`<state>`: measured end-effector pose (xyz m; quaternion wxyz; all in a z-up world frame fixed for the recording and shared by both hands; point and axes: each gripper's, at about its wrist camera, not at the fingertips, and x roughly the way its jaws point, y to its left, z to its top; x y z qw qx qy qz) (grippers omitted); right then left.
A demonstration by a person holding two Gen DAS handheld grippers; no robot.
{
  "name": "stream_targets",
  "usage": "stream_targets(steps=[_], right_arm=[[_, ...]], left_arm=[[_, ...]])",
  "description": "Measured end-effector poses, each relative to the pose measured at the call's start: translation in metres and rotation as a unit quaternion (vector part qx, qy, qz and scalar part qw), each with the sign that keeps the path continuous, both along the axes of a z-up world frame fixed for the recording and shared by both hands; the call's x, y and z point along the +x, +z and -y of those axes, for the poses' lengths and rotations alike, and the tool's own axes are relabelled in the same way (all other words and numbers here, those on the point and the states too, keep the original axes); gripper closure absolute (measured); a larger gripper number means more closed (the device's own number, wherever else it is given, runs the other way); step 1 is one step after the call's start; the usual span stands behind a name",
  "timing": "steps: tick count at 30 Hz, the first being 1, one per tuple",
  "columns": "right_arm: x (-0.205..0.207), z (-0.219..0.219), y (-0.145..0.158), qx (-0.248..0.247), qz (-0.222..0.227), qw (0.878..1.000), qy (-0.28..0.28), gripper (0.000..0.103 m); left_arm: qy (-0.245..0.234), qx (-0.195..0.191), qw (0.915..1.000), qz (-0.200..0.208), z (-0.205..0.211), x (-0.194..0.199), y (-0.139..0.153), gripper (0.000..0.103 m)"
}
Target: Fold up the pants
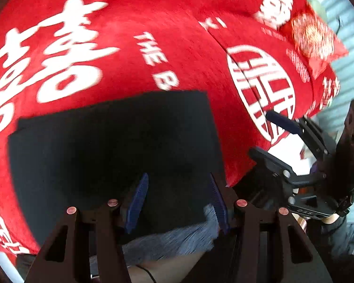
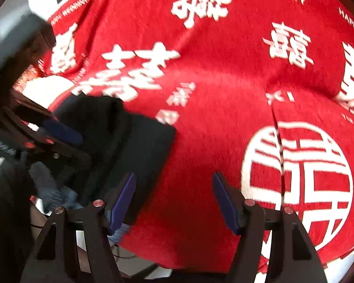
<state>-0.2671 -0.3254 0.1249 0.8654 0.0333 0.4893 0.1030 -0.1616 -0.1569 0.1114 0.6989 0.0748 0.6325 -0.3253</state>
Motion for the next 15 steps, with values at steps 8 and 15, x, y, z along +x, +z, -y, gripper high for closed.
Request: stream_targets(steps=[8, 15], right_arm=[[0.037, -0.087, 0.017, 0.013, 0.043, 0.992, 0.12, 0.031], [0.093, -0.092, -0.048, 0.053, -0.04, 0.993, 0.094, 0.032]], left_arm=[[0.053, 0.06, 0.993, 0.087, -0.097, 0.02, 0.007, 0.05], [0.053, 0.044, 0.9945, 0.079, -0.113, 0.017, -0.025, 0.048]])
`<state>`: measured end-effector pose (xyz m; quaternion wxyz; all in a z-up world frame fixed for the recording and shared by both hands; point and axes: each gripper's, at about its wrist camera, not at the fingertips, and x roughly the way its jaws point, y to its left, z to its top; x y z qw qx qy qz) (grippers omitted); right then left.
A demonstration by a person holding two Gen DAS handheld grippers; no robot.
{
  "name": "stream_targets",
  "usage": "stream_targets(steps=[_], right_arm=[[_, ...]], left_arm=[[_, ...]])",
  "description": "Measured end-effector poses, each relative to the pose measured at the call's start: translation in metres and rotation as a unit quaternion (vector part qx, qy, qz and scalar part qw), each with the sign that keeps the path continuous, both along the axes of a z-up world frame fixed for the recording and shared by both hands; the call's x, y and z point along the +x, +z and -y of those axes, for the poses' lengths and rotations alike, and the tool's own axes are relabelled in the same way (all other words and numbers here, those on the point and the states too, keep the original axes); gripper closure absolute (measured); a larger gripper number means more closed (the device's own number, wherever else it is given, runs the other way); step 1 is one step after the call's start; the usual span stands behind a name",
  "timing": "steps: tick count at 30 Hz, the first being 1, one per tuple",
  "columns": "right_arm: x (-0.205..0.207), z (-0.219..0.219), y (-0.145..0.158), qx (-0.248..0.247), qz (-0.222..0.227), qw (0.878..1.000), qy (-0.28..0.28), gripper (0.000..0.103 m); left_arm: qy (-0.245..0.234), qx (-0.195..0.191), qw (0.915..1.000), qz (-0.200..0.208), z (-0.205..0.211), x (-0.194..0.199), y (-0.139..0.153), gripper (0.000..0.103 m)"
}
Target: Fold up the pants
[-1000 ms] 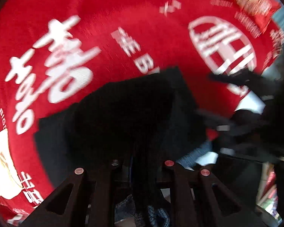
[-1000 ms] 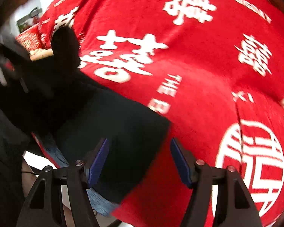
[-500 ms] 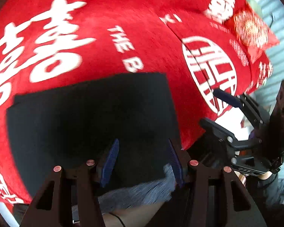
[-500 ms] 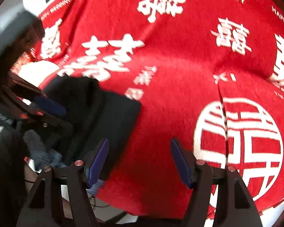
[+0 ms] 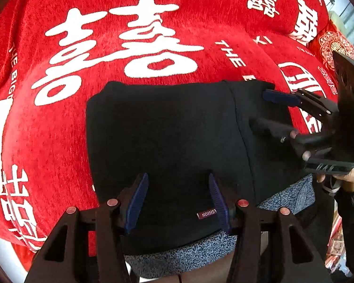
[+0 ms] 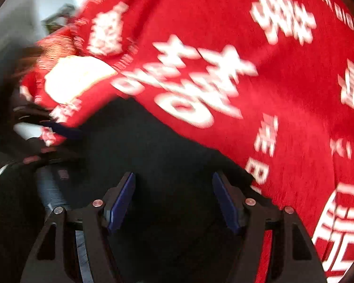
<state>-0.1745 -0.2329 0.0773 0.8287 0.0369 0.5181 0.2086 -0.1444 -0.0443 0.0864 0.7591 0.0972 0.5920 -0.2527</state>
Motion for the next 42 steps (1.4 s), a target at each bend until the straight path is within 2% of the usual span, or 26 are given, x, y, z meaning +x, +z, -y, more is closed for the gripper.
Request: stream_targets(steps=[1, 3, 6, 10, 13, 16, 17, 18, 19, 20, 23, 30, 34, 36, 38, 39, 40, 41, 42], right_arm=[[0.002, 0.005, 0.002, 0.02, -0.005, 1.0, -0.012, 0.032], [-0.003, 0.005, 0.011, 0.017, -0.01, 1.0, -0.013, 0.032], [-0.028, -0.001, 0.03, -0.026, 0.013, 1.0, 0.008, 0.031], [-0.08, -0.014, 0.048, -0.084, 0.043, 0.993, 0.067, 0.031], [-0.103, -0.035, 0.043, -0.123, 0.046, 0.985, 0.109, 0.031], [-0.107, -0.046, 0.016, -0.177, 0.022, 0.976, 0.122, 0.03], [-0.106, -0.045, 0.008, -0.18, 0.007, 0.977, 0.118, 0.028], [-0.103, -0.043, 0.002, -0.175, -0.005, 0.979, 0.108, 0.024], [-0.101, -0.041, 0.001, -0.172, -0.011, 0.98, 0.098, 0.023], [-0.101, -0.041, 0.002, -0.17, -0.014, 0.981, 0.097, 0.022], [-0.1, -0.038, 0.019, -0.158, -0.008, 0.983, 0.097, 0.022], [-0.076, -0.028, 0.056, -0.114, 0.024, 0.992, 0.052, 0.021], [-0.046, -0.025, 0.062, -0.097, 0.045, 0.994, -0.006, 0.021], [-0.029, -0.023, 0.059, -0.074, 0.05, 0.995, -0.035, 0.021], [-0.008, -0.025, 0.043, -0.053, 0.027, 0.997, -0.057, 0.021], [0.0, -0.028, 0.031, -0.057, 0.006, 0.997, -0.059, 0.018], [0.008, -0.034, 0.011, -0.082, -0.029, 0.995, -0.058, 0.018], [0.011, -0.04, -0.002, -0.103, -0.046, 0.992, -0.052, 0.014], [0.009, -0.046, -0.004, -0.114, -0.033, 0.992, -0.043, 0.007]], left_arm=[[-0.002, 0.003, 1.0, 0.003, 0.001, -0.001, 0.001, 0.048], [-0.006, 0.011, 0.9999, 0.006, 0.003, -0.001, 0.0, 0.047], [-0.005, 0.012, 0.9999, 0.004, 0.005, 0.001, -0.002, 0.047], [-0.006, 0.015, 0.9997, 0.016, 0.006, -0.002, -0.004, 0.046], [-0.004, 0.019, 0.9995, 0.025, 0.006, -0.004, -0.005, 0.046], [-0.002, 0.023, 0.9992, 0.033, 0.008, -0.006, -0.005, 0.045], [-0.003, 0.027, 0.9989, 0.037, 0.009, -0.008, -0.005, 0.043], [-0.002, 0.032, 0.9985, 0.044, 0.01, -0.009, -0.006, 0.027], [0.003, 0.041, 0.998, 0.047, 0.011, -0.01, -0.008, 0.0], [0.013, 0.053, 0.9975, 0.046, 0.011, -0.009, -0.013, 0.0], [0.023, 0.043, 0.9974, 0.053, 0.008, -0.01, -0.015, 0.0], [0.022, 0.035, 0.9977, 0.054, 0.006, -0.011, -0.014, 0.0], [0.022, 0.031, 0.9979, 0.052, 0.004, -0.011, -0.015, 0.0], [0.022, 0.03, 0.998, 0.051, 0.004, -0.01, -0.016, 0.0], [0.021, 0.028, 0.9981, 0.05, 0.004, -0.01, -0.016, 0.0], [0.021, 0.026, 0.9982, 0.05, 0.004, -0.01, -0.016, 0.0], [0.021, 0.023, 0.9983, 0.048, 0.003, -0.009, -0.016, 0.0], [0.022, 0.024, 0.9983, 0.047, 0.004, -0.009, -0.016, 0.0], [0.022, 0.026, 0.9983, 0.047, 0.004, -0.009, -0.016, 0.0]])
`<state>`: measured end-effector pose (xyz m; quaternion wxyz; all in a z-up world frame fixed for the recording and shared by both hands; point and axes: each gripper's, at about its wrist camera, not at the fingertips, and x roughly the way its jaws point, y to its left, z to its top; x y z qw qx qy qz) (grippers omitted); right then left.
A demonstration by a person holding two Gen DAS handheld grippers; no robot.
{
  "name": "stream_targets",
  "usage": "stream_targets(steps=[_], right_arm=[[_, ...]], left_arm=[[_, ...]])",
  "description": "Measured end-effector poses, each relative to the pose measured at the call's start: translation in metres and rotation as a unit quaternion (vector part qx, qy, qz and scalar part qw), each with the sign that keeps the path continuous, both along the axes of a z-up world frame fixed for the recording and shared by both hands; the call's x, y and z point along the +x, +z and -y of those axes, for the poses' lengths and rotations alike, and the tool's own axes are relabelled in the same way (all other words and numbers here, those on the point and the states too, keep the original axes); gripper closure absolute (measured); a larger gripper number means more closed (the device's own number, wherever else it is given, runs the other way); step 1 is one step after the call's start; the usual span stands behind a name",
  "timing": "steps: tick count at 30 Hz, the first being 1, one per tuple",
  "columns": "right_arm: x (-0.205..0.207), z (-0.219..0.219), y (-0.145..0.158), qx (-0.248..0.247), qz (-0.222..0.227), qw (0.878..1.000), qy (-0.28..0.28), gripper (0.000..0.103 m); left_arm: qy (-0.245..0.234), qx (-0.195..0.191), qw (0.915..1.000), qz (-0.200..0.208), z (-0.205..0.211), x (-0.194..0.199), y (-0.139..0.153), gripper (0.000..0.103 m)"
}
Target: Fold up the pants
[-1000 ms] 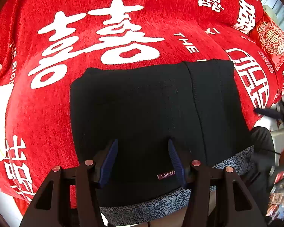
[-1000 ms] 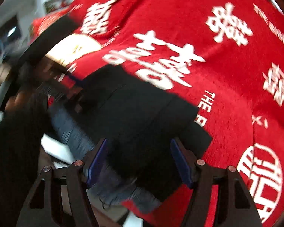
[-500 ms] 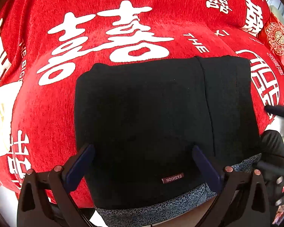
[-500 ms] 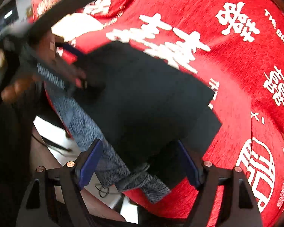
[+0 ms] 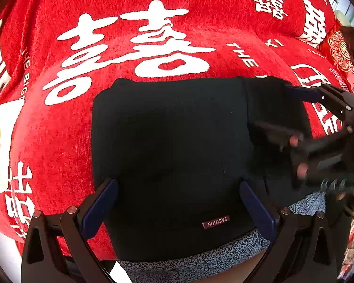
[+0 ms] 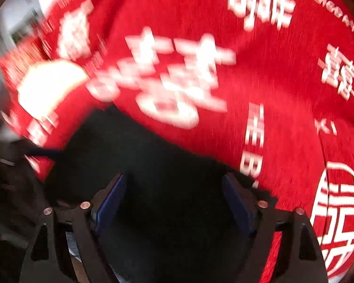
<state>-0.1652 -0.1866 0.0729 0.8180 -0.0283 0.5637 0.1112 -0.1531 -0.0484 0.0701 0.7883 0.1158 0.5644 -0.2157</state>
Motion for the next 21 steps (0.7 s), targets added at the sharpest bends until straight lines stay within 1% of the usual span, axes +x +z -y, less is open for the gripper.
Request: stream_targets(steps=[1, 2, 3, 4, 6, 8, 12, 15, 18, 21], right_arm=[[-0.003, -0.002, 0.001, 0.002, 0.006, 1.0, 0.007, 0.003], [-0.005, -0.004, 0.003, -0.004, 0.01, 1.0, 0.008, 0.003], [-0.008, -0.004, 0.005, -0.011, 0.011, 1.0, 0.006, 0.003], [-0.011, -0.001, 0.01, -0.008, 0.015, 1.0, 0.001, 0.003], [-0.017, 0.008, 0.018, 0.013, 0.024, 1.0, -0.011, 0.003], [-0.023, 0.015, 0.027, 0.013, 0.034, 0.999, -0.023, 0.003], [-0.025, 0.022, 0.037, 0.012, 0.047, 0.998, -0.029, 0.002], [-0.017, 0.02, 0.036, 0.018, 0.045, 0.998, -0.028, 0.003], [-0.009, 0.013, 0.031, 0.02, 0.048, 0.999, -0.011, 0.003], [-0.001, 0.004, 0.021, 0.002, 0.045, 0.999, 0.011, 0.002]], left_arm=[[-0.002, 0.001, 1.0, 0.0, 0.0, 0.0, 0.0, 0.0], [-0.006, 0.002, 1.0, 0.004, 0.0, -0.001, 0.0, 0.0], [-0.006, 0.0, 1.0, 0.006, -0.001, -0.002, 0.0, 0.0], [-0.005, -0.001, 1.0, 0.005, -0.001, -0.001, -0.001, 0.0], [-0.002, -0.004, 1.0, 0.001, -0.002, 0.0, -0.001, 0.0], [0.0, -0.004, 1.0, 0.002, -0.001, 0.0, -0.001, 0.0], [0.001, -0.006, 1.0, 0.008, -0.002, -0.001, -0.001, 0.0], [0.001, -0.007, 0.9999, 0.011, -0.002, -0.002, -0.001, 0.0], [0.001, -0.008, 0.9999, 0.01, -0.003, -0.003, -0.001, 0.0], [0.0, -0.009, 0.9999, 0.011, -0.003, -0.003, -0.001, 0.0]])
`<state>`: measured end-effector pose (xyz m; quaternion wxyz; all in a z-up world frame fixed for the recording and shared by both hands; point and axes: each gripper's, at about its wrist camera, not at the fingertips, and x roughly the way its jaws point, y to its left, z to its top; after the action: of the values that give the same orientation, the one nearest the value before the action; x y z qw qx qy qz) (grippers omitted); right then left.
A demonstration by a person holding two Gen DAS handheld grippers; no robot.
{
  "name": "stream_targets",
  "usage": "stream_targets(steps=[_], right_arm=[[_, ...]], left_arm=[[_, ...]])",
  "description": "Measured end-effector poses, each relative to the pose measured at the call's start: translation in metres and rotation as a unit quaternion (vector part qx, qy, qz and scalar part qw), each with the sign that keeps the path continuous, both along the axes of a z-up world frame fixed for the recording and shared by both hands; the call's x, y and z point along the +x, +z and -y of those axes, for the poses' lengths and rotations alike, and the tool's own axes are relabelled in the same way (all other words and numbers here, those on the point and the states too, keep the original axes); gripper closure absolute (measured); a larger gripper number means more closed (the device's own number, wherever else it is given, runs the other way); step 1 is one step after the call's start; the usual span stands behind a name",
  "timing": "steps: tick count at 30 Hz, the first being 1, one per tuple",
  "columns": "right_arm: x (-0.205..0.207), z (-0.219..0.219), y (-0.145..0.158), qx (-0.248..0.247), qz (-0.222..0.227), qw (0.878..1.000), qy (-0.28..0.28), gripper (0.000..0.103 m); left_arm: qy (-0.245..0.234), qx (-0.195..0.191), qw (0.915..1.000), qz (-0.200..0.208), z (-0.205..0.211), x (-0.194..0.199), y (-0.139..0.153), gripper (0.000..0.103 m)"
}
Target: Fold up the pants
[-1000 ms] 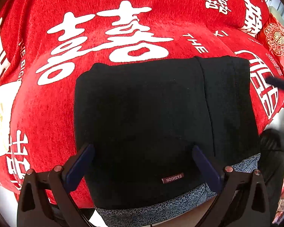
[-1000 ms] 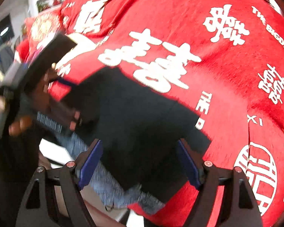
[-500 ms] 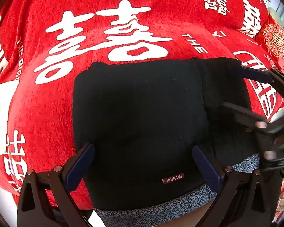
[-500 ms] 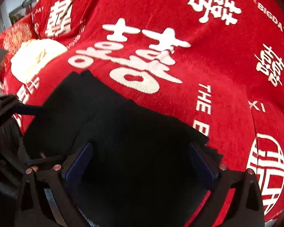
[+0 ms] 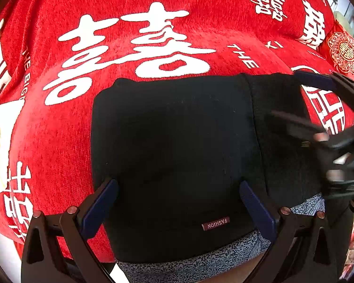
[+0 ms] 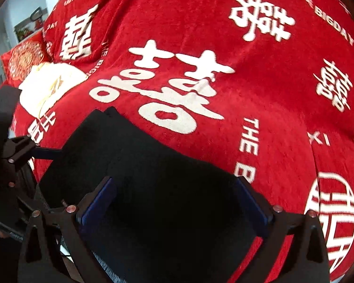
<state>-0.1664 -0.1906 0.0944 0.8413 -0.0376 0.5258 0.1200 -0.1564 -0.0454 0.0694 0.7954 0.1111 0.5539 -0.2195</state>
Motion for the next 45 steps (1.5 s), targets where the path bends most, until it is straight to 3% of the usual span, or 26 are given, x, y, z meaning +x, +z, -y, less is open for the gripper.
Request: stream_targets(steps=[3, 6, 10, 14, 18, 20, 22, 23, 25, 28, 35, 36, 38, 39, 42, 44, 45], right_arm=[[0.007, -0.01, -0.024, -0.047, -0.029, 0.998, 0.024, 0.0], [0.008, -0.007, -0.017, -0.036, -0.033, 0.999, 0.022, 0.0], [0.004, 0.0, 0.012, 0.004, -0.006, 1.0, 0.013, 0.0], [0.018, -0.022, 0.021, 0.007, 0.001, 0.997, 0.075, 0.0], [0.059, -0.057, 0.007, 0.044, -0.037, 0.987, 0.15, 0.0], [0.08, -0.082, -0.009, 0.021, -0.056, 0.982, 0.182, 0.0], [0.093, -0.1, -0.032, -0.049, -0.067, 0.975, 0.208, 0.0], [0.099, -0.103, -0.038, -0.05, -0.079, 0.972, 0.214, 0.0], [0.113, -0.099, -0.029, -0.032, -0.075, 0.979, 0.186, 0.0], [0.124, -0.097, -0.012, 0.011, -0.062, 0.979, 0.194, 0.0], [0.152, -0.127, -0.052, -0.124, -0.064, 0.961, 0.24, 0.001], [0.156, -0.127, -0.052, -0.117, -0.064, 0.962, 0.238, 0.001], [0.161, -0.123, -0.044, -0.048, -0.072, 0.969, 0.231, 0.001], [0.16, -0.123, -0.044, -0.03, -0.086, 0.967, 0.238, 0.001], [0.154, -0.127, -0.043, -0.084, -0.08, 0.961, 0.251, 0.001], [0.147, -0.12, -0.025, -0.033, -0.086, 0.96, 0.264, 0.001], [0.143, -0.118, -0.016, 0.009, -0.104, 0.952, 0.287, 0.001]], left_arm=[[-0.002, 0.001, 1.0, 0.003, 0.001, 0.0, -0.001, 0.0], [-0.005, -0.005, 1.0, -0.001, -0.002, 0.0, 0.001, 0.0], [0.004, -0.006, 1.0, -0.005, -0.019, -0.007, 0.012, 0.0], [0.021, -0.022, 0.9993, -0.02, -0.045, -0.022, 0.01, 0.0], [0.029, -0.025, 0.998, -0.049, -0.05, -0.028, -0.007, 0.0], [0.03, -0.033, 0.9973, -0.059, -0.049, -0.03, -0.011, 0.0], [0.03, -0.027, 0.9976, -0.056, -0.047, -0.032, -0.013, 0.0], [0.025, -0.02, 0.998, -0.054, -0.045, -0.033, -0.013, 0.0], [0.022, -0.014, 0.9986, -0.047, -0.044, -0.037, -0.01, 0.0], [0.018, -0.02, 0.9991, -0.032, -0.042, -0.041, -0.004, 0.0], [0.016, -0.007, 0.9993, -0.034, -0.034, -0.038, -0.008, 0.0], [0.018, -0.015, 0.9992, -0.034, -0.035, -0.037, -0.004, 0.0], [0.023, -0.029, 0.9991, -0.023, -0.038, -0.033, 0.007, 0.0], [0.023, -0.029, 0.9991, -0.019, -0.039, -0.032, 0.01, 0.0], [0.013, -0.023, 0.9995, -0.017, -0.036, -0.03, 0.012, 0.0], [0.0, -0.024, 0.9994, -0.025, -0.036, -0.033, 0.01, 0.0], [-0.005, -0.027, 0.9992, -0.028, -0.035, -0.032, 0.009, 0.0]])
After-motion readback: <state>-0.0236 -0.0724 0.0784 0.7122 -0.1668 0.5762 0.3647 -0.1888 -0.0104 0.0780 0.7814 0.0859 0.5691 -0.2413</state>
